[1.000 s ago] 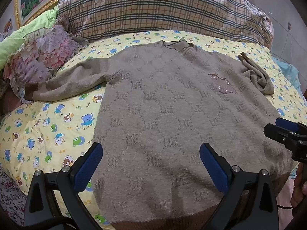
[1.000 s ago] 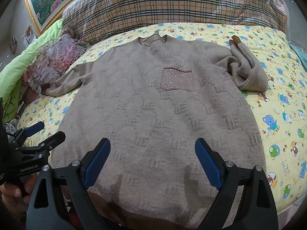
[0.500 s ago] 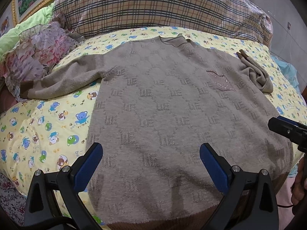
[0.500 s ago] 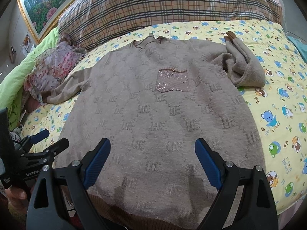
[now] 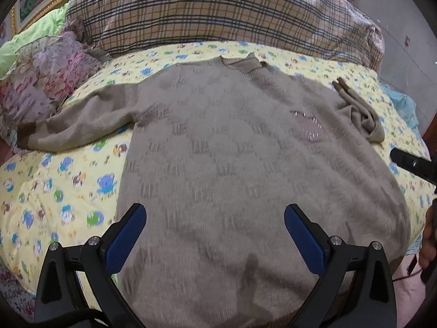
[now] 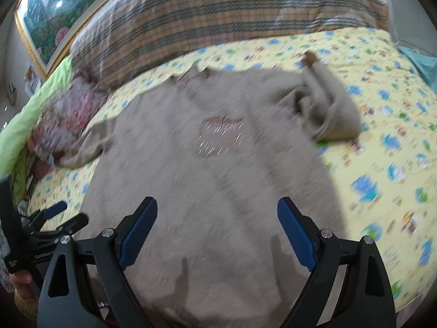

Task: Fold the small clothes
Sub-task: 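Grasp the brown cuff of a sweater sleeve with the right gripper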

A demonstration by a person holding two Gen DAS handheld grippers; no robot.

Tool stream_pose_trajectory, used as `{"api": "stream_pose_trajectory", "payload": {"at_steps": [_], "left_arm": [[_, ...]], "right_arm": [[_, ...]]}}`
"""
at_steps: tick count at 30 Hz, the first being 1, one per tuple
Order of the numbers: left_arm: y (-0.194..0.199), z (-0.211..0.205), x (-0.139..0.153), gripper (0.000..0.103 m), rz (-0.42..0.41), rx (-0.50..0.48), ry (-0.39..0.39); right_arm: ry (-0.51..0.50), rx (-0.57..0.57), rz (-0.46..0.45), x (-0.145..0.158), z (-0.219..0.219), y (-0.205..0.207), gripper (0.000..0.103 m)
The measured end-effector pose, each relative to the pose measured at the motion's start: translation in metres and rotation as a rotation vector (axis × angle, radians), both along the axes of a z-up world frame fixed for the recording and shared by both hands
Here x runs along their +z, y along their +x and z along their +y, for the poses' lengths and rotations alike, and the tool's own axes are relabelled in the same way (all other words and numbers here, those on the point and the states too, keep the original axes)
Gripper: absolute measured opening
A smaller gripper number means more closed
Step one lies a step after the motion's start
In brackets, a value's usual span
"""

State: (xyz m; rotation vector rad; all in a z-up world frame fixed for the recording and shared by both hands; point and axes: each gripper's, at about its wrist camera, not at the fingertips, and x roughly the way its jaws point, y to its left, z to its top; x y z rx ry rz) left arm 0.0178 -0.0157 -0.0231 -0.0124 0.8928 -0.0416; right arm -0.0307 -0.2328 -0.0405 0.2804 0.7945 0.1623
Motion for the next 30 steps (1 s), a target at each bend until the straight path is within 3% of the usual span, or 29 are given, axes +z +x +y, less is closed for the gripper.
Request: {"api": "stream_pose_trajectory", "payload": {"at_steps": [2,6,13,15,24,25,26,27,30], "left_arm": [[0.009,0.002,0.003,0.101,-0.008,0.004,-0.005],[0.035,0.009,0.010,0.101,-0.015,0.015,-0.016],[0.095,0.017,0.010,0.101,0.017,0.032,-0.014],[0.110,0.018,0.008,0.101,0.026,0.038,-0.013],[0.166,0.020,-0.007,0.101,0.060,0.049,-0.028],[0.171,0.020,-0.010,0.101,0.069,0.053,-0.027],[0.173,0.022,-0.013,0.101,0.075,0.056,-0.032],[0.174,0.025,-0.016,0.101,0.075,0.059,-0.041],[0.173,0.032,-0.025,0.101,0.090,0.073,-0.072]], "right_arm": [[0.014,-0.024,-0.017,0.010,-0.020,0.012,0.088],[-0.028,-0.089,-0.035,0.027,-0.054,0.038,0.072],[-0.087,-0.195,-0.001,0.040,-0.114,0.111,0.055],[-0.113,-0.212,0.037,0.036,-0.128,0.141,0.043],[-0.219,-0.190,0.196,-0.005,-0.146,0.226,0.041],[-0.215,-0.200,0.213,-0.009,-0.151,0.230,0.035],[-0.190,-0.203,0.226,-0.013,-0.158,0.232,0.010],[-0.139,-0.210,0.233,-0.016,-0.168,0.231,0.009],[-0.131,-0.255,0.152,0.006,-0.181,0.215,0.008]]}}
